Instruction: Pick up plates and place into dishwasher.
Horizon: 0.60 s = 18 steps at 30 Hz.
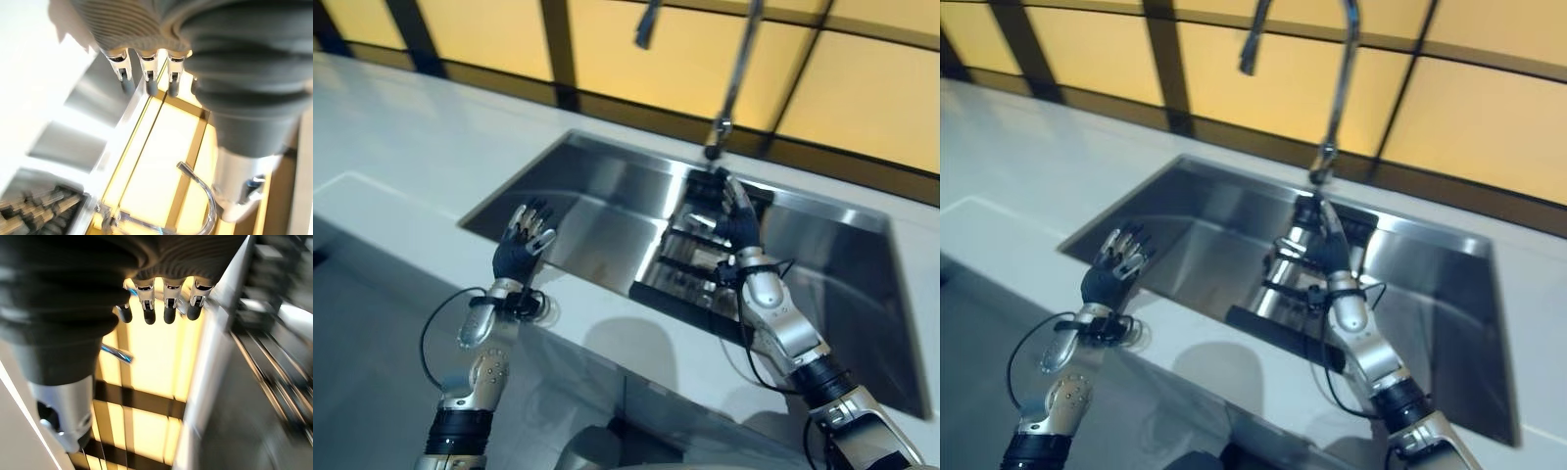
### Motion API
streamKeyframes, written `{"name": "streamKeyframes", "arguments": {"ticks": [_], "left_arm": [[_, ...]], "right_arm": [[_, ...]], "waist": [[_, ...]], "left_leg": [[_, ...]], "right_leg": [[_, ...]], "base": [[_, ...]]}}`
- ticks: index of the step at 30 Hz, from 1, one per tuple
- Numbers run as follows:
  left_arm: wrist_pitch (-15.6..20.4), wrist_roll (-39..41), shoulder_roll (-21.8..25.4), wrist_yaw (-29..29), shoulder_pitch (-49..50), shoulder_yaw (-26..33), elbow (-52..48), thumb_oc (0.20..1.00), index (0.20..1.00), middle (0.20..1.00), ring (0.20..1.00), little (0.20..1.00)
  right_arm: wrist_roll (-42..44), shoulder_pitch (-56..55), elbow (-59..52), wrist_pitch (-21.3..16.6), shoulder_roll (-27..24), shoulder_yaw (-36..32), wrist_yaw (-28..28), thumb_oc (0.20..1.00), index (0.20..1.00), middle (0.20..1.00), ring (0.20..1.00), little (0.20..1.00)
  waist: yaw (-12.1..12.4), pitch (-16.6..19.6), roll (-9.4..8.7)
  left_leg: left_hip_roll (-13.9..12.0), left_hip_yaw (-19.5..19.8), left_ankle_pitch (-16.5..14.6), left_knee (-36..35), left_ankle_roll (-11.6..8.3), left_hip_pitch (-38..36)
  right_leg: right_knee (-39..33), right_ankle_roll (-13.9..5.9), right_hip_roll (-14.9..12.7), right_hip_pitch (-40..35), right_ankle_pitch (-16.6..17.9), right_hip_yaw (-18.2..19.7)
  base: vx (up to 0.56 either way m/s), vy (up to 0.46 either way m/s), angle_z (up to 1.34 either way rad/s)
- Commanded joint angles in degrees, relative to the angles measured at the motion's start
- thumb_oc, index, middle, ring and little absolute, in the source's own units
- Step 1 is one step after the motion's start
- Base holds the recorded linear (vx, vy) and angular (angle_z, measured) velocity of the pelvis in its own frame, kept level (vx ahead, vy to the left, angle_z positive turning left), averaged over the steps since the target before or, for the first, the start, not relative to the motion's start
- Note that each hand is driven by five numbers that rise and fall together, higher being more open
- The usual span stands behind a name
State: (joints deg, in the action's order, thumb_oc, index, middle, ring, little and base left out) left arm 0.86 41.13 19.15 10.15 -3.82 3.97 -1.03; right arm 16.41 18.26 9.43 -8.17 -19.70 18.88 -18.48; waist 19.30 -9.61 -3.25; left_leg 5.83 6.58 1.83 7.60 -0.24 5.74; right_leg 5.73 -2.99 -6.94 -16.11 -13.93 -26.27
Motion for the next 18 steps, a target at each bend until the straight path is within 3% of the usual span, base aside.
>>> {"name": "streamKeyframes", "arguments": {"ticks": [1, 8, 18], "left_arm": [[0.3, -3.7, 1.9, 1.6, 5.0, -2.0, 3.4, 1.000, 1.000, 1.000, 1.000, 1.000], [0.2, -3.9, 1.0, 0.6, 6.0, -1.1, 3.1, 1.000, 1.000, 1.000, 1.000, 1.000], [0.5, -3.7, 0.8, 2.2, 6.0, -2.2, 4.2, 1.000, 1.000, 1.000, 1.000, 1.000]], "right_arm": [[3.2, -2.5, 0.3, -4.1, 2.5, 0.9, 1.2, 1.000, 1.000, 1.000, 1.000, 1.000], [3.9, -8.5, 1.0, -4.5, 4.5, -0.2, 5.0, 1.000, 1.000, 1.000, 1.000, 1.000], [3.7, -12.3, -0.1, -5.2, 3.7, -3.3, 7.3, 1.000, 1.000, 1.000, 1.000, 1.000]], "waist": [[-0.9, 5.0, 2.44], [-3.3, 7.4, 3.84], [-6.3, 7.4, 4.61]], "left_leg": [[-5.6, 2.6, -4.6, -2.3, -3.38, -5.2], [-6.0, 0.9, -1.6, -8.0, -2.73, -7.1], [-6.8, -2.4, -0.8, -9.2, -2.83, -6.9]], "right_leg": [[2.8, 1.80, -0.5, 6.9, 2.9, 0.2], [-0.7, -0.30, -1.4, 6.8, 6.0, 1.1], [-3.3, -0.89, -1.3, 7.2, 7.7, 2.5]], "base": [[0.04, 0.137, 0.17], [-0.01, 0.103, -0.18], [-0.04, 0.018, -0.16]]}}
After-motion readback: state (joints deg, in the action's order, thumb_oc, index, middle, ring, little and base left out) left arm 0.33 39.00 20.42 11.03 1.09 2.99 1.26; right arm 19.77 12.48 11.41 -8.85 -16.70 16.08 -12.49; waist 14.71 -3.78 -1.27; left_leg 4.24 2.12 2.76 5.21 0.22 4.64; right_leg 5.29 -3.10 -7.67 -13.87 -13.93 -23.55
